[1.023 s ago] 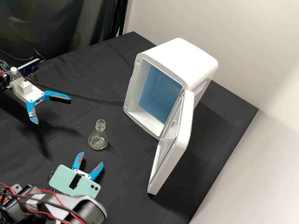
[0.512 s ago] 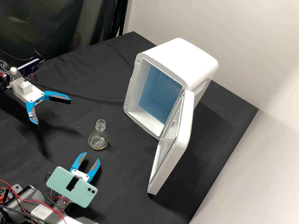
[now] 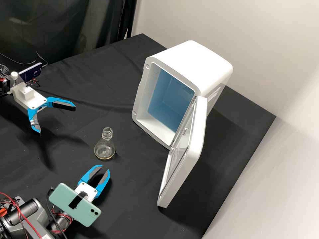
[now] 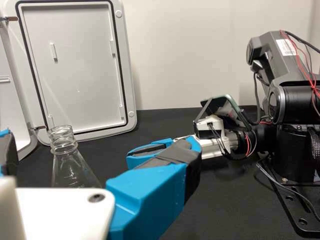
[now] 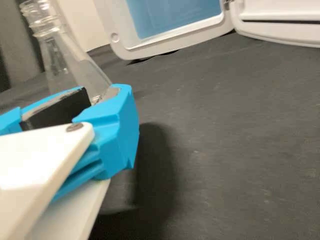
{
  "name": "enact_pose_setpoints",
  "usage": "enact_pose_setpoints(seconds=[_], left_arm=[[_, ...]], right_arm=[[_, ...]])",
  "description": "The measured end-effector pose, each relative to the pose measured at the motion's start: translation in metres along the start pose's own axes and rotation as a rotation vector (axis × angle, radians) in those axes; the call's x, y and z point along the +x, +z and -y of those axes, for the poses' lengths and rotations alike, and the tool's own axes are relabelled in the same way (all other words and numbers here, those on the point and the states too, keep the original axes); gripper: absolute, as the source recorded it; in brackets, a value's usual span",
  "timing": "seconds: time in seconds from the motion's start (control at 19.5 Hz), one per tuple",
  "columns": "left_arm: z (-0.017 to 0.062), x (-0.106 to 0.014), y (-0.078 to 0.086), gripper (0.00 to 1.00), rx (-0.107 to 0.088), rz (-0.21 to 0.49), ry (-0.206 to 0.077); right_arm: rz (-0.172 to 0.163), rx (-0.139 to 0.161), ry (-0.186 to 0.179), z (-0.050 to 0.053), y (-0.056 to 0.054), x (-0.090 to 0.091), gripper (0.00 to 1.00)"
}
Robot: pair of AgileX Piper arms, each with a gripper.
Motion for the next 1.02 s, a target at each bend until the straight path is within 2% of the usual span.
enact_pose_setpoints(seconds=[0.05,0.2,0.46,0.61,0.67,0.72,0.82,0.87,1.02], left_arm=[[0.0000,0.000,0.000,1.00,0.000,0.000,0.000],[0.0000,0.000,0.000,1.00,0.000,0.001,0.000],[0.0001,0.000,0.001,1.00,0.000,0.002,0.000],[0.0002,0.000,0.001,1.00,0.000,0.005,-0.001],[0.0002,0.000,0.002,1.00,-0.002,0.003,0.000],[0.0005,0.000,0.003,1.00,-0.002,0.007,-0.001],[0.0005,0.000,0.003,1.00,-0.003,0.007,-0.001],[0.0005,0.000,0.003,1.00,-0.003,0.007,-0.001],[0.0007,0.001,0.004,1.00,-0.005,0.009,-0.001]], right_arm=[[0.010,-0.021,0.016,-0.001,0.001,-0.001,0.00],[0.018,-0.064,0.026,-0.002,0.001,-0.001,0.00],[0.020,-0.070,0.030,-0.002,0.001,-0.002,0.00],[0.037,-0.070,0.037,-0.005,0.003,-0.004,0.00],[0.048,-0.065,0.030,-0.008,0.003,-0.005,0.00],[0.055,-0.070,0.017,-0.012,0.000,-0.006,0.00],[0.066,-0.085,-0.033,-0.020,-0.004,-0.007,0.00],[0.074,-0.109,-0.075,-0.025,-0.005,-0.007,0.00],[0.089,-0.150,-0.179,-0.042,-0.013,-0.003,0.00]])
